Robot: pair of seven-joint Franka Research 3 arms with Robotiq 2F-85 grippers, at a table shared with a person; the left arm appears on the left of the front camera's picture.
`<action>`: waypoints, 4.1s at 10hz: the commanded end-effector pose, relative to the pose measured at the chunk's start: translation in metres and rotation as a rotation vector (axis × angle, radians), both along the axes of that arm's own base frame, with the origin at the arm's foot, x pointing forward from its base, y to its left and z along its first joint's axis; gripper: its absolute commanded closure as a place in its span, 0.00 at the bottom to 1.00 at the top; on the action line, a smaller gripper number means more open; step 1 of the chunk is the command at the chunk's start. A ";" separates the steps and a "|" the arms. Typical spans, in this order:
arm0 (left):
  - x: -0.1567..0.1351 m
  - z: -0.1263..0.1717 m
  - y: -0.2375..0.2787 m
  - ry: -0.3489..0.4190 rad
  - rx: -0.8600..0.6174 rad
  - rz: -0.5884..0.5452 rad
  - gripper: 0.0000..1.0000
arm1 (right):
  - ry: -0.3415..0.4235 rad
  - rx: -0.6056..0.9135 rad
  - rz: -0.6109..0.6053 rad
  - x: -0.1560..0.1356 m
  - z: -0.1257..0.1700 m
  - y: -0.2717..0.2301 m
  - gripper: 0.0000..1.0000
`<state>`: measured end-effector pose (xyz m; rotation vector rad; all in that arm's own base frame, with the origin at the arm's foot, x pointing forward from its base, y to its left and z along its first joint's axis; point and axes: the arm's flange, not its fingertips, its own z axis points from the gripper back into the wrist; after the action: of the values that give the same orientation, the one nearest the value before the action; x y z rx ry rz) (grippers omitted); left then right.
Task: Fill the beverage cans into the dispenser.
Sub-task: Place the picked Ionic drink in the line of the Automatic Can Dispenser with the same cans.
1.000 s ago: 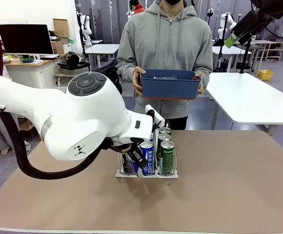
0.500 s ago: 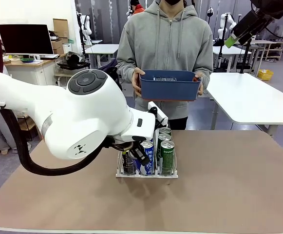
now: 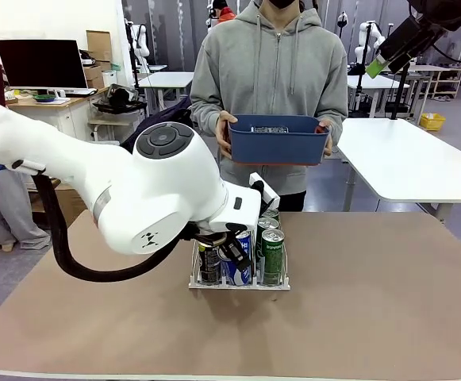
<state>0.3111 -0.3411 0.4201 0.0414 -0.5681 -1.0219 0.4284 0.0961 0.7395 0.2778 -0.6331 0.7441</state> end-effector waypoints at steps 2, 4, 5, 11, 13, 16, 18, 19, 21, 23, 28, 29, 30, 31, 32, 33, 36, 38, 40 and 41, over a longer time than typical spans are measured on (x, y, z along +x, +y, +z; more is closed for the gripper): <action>0.020 0.000 -0.014 -0.074 0.004 0.044 0.43 | 0.002 0.014 0.018 0.000 0.000 -0.001 0.00; 0.033 -0.006 -0.019 -0.079 0.009 0.075 0.43 | 0.002 0.014 0.018 0.000 0.000 -0.001 0.00; 0.042 -0.010 -0.020 -0.081 0.010 0.091 0.43 | 0.002 0.014 0.018 0.000 0.000 -0.001 0.00; 0.072 -0.013 -0.028 -0.099 -0.002 0.151 0.43 | 0.002 0.014 0.018 0.000 0.000 -0.001 0.00; 0.081 -0.008 -0.027 -0.109 -0.005 0.180 0.43 | 0.002 0.014 0.018 0.000 0.000 -0.001 0.00; 0.097 -0.003 -0.027 -0.134 -0.005 0.201 0.43 | 0.002 0.014 0.018 0.000 0.000 -0.001 0.00; 0.102 -0.008 -0.021 -0.137 -0.015 0.232 0.43 | 0.002 0.014 0.018 0.000 0.000 -0.001 0.00; 0.105 -0.011 -0.021 -0.119 -0.027 0.242 0.43 | 0.002 0.014 0.018 0.000 0.000 -0.001 0.00; 0.105 -0.016 -0.023 -0.032 -0.052 0.250 0.43 | 0.002 0.014 0.018 0.000 0.000 -0.001 0.00; 0.105 -0.018 -0.018 0.033 -0.049 0.282 0.43 | 0.002 0.014 0.018 0.000 0.000 -0.001 0.00; 0.114 -0.012 -0.017 0.072 -0.112 0.330 0.43 | 0.002 0.014 0.018 0.000 0.000 -0.001 0.00; 0.117 -0.011 -0.017 0.071 -0.123 0.336 0.43 | 0.002 0.014 0.018 0.000 0.000 -0.001 0.00; 0.118 -0.011 -0.019 0.074 -0.132 0.346 0.43 | 0.002 0.014 0.018 0.000 0.000 -0.001 0.00; 0.119 -0.011 -0.019 0.088 -0.150 0.351 0.43 | 0.002 0.014 0.018 0.000 0.000 -0.001 0.00; 0.122 -0.010 -0.020 0.089 -0.162 0.358 0.43 | 0.002 0.014 0.018 0.000 0.000 -0.001 0.00; 0.124 -0.012 -0.021 0.087 -0.173 0.367 0.43 | 0.002 0.014 0.018 0.000 0.000 -0.001 0.00; 0.128 -0.015 -0.022 0.102 -0.207 0.389 0.43 | 0.002 0.014 0.018 0.000 0.000 -0.001 0.00; 0.127 -0.021 -0.021 0.123 -0.225 0.404 0.43 | 0.002 0.014 0.018 0.000 0.000 -0.001 0.00; 0.125 -0.021 -0.015 0.133 -0.239 0.426 0.43 | 0.002 0.014 0.018 0.000 0.000 -0.001 0.00; 0.122 -0.023 -0.013 0.127 -0.227 0.420 0.43 | 0.002 0.014 0.018 0.000 0.000 -0.001 0.00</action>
<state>0.4303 -0.3625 0.3907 -0.0823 -0.4955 -0.5567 0.4284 0.0961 0.7396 0.2778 -0.6332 0.7441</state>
